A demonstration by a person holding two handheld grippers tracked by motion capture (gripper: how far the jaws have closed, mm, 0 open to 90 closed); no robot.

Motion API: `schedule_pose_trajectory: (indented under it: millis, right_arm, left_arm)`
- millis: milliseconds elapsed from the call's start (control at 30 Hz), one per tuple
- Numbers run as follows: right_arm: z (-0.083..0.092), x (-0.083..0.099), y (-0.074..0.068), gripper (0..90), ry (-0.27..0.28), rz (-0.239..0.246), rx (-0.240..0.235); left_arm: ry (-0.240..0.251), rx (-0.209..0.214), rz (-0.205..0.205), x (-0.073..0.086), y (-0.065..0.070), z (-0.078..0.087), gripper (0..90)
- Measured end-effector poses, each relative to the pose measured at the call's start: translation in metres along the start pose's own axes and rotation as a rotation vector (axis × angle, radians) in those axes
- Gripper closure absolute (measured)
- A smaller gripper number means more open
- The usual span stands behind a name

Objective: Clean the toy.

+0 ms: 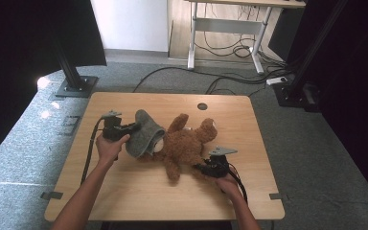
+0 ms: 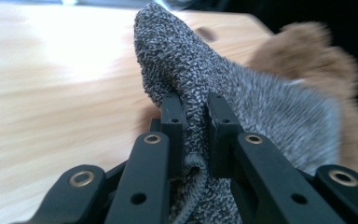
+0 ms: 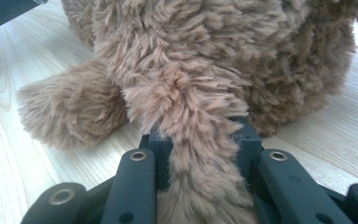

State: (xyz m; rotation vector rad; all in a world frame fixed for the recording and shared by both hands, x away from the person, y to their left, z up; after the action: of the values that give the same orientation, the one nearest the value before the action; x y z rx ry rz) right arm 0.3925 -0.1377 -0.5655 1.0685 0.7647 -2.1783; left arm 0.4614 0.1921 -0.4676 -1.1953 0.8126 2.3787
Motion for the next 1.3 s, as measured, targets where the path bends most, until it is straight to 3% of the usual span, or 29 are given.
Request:
schedule_pose_trajectory:
  millis: [33, 67, 100, 167, 467, 600, 667, 767, 933, 967, 1000, 1033, 1067, 1133, 1200, 1300]
  right_arm:
    - [0.0, 0.0, 0.0, 68.6, 0.0, -0.001, -0.001]
    - [0.0, 0.0, 0.0, 68.6, 0.0, -0.002, -0.001]
    - [0.0, 0.0, 0.0, 68.6, 0.001, 0.0, 0.0]
    - [0.0, 0.0, 0.0, 68.5, 0.001, 0.002, -0.001]
    - [0.0, 0.0, 0.0, 68.6, 0.001, 0.0, -0.004]
    - [0.0, 0.0, 0.001, 68.6, 0.001, 0.002, -0.002]
    - [0.0, 0.0, 0.001, 68.6, 0.001, 0.002, -0.002]
    - [0.0, 0.0, 0.0, 68.5, 0.002, -0.002, -0.001]
    - [0.0, 0.0, 0.0, 68.6, 0.003, 0.002, 0.001]
    - [0.0, 0.0, 0.0, 68.6, 0.003, 0.002, 0.001]
    - [0.0, 0.0, 0.0, 68.6, 0.003, 0.002, 0.001]
    - [0.0, 0.0, 0.0, 68.6, 0.003, 0.002, 0.001]
    - [0.0, 0.001, 0.0, 68.6, -0.001, 0.003, 0.0]
    - [0.0, 0.001, 0.0, 68.6, -0.004, 0.003, 0.0]
    - [0.0, 0.001, -0.001, 68.6, -0.005, 0.005, 0.0]
    - [0.0, 0.001, -0.001, 68.6, -0.006, 0.008, 0.003]
  left_arm:
    - [0.006, 0.013, -0.007, -0.002, 0.006, -0.001, 79.4]
    - [0.006, 0.051, -0.028, -0.008, 0.023, -0.006, 79.4]
    - [0.006, 0.051, -0.028, -0.008, 0.023, -0.006, 79.4]
    - [-0.002, 0.095, -0.049, -0.013, 0.042, -0.017, 79.3]
    - [-0.03, 0.157, -0.109, -0.015, 0.074, -0.04, 79.4]
    - [-0.023, 0.235, -0.151, -0.016, 0.102, -0.05, 79.4]
    - [-0.022, 0.247, -0.162, -0.016, 0.108, -0.053, 79.3]
    - [-0.031, 0.277, -0.186, -0.022, 0.129, -0.071, 79.4]
    - [-0.063, 0.265, -0.204, -0.023, 0.144, -0.094, 79.2]
    - [-0.081, 0.237, -0.213, -0.022, 0.147, -0.102, 79.2]
    - [-0.112, 0.181, -0.24, -0.018, 0.149, -0.111, 79.1]
    - [-0.112, 0.181, -0.24, -0.018, 0.149, -0.111, 79.0]
    - [-0.135, 0.145, -0.255, -0.016, 0.148, -0.117, 79.0]
    - [-0.173, 0.112, -0.242, -0.013, 0.143, -0.126, 78.9]
    - [-0.181, 0.082, -0.257, -0.013, 0.14, -0.127, 79.0]
    - [-0.18, 0.064, -0.236, -0.014, 0.134, -0.123, 79.2]
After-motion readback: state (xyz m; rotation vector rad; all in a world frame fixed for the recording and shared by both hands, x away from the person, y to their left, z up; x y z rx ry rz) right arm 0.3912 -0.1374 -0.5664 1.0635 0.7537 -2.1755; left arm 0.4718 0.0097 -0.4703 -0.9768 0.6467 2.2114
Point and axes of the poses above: each handheld gripper's, and its own axes: z roughly backward along the jaws, x roughly out of its underside, y roughly to its right, the point moved 4 cm from there along -z, roughly forward along the jaws, and after that the axes turned 1 degree about y, right-handed, at the moved point
